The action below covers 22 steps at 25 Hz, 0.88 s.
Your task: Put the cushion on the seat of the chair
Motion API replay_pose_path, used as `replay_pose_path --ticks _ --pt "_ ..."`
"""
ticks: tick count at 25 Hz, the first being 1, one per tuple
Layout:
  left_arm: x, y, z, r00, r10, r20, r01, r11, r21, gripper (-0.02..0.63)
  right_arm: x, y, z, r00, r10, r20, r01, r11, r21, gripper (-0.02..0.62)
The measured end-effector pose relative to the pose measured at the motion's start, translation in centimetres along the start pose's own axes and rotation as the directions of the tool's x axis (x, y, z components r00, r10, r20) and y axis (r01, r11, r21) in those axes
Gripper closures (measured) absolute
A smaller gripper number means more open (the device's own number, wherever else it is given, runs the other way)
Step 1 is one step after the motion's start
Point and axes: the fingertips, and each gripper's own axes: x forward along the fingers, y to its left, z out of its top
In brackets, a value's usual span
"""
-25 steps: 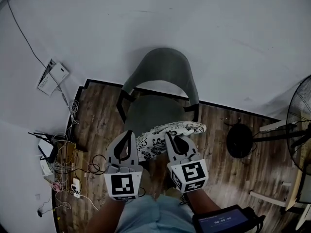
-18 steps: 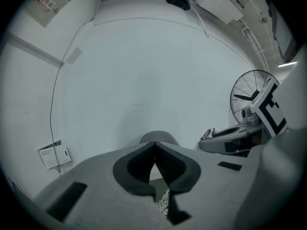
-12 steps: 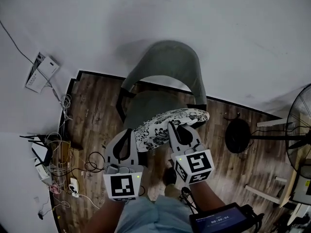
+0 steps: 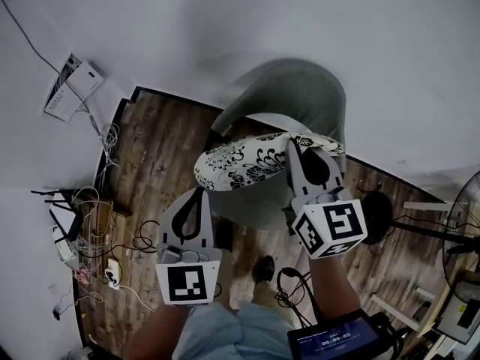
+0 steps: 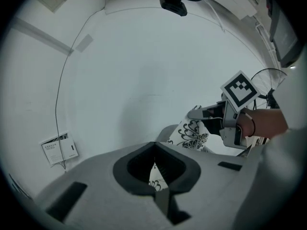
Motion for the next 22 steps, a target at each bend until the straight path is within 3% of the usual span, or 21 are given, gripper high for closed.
replay_pose_path --ticks 4,9,13,16,18,22 --pt "0.1 -0.2 0.4 1.0 -0.006 0.004 0.006 1.0 0.002 0.597 -0.6 -0.7 0.1 0.999 -0.026 0.024 0.025 0.999 0.031 0.572" --pt "-0.3 -2.1 -0.7 0.999 -0.036 -0.019 0.036 0.999 0.022 0.597 -3.3 -2.4 -8.7 0.996 -0.068 -0.052 0.078 0.975 0.206 0.571" --pt "-0.3 -2.8 -2.7 0.997 -0.052 -0.051 0.054 0.998 0.023 0.597 -4.0 -3.6 -20.8 0.981 -0.077 -0.179 0.143 0.91 0.389 0.571" --pt "0.1 -3.2 -3.6 0.996 -0.067 -0.066 0.068 0.998 0.017 0.597 -4.7 -5.0 -29.0 0.944 -0.095 -0.315 0.231 0.873 0.429 0.571" --pt "0.1 -3.9 -4.1 0.994 -0.08 -0.076 0.082 0.996 0.02 0.597 -5.7 -5.8 -32.3 0.919 -0.103 -0.381 0.279 0.852 0.443 0.568" --pt "0.5 -5.3 -4.6 0.991 -0.1 -0.087 0.102 0.995 0.013 0.597 -7.0 -7.3 -35.2 0.897 -0.112 -0.427 0.351 0.767 0.536 0.566"
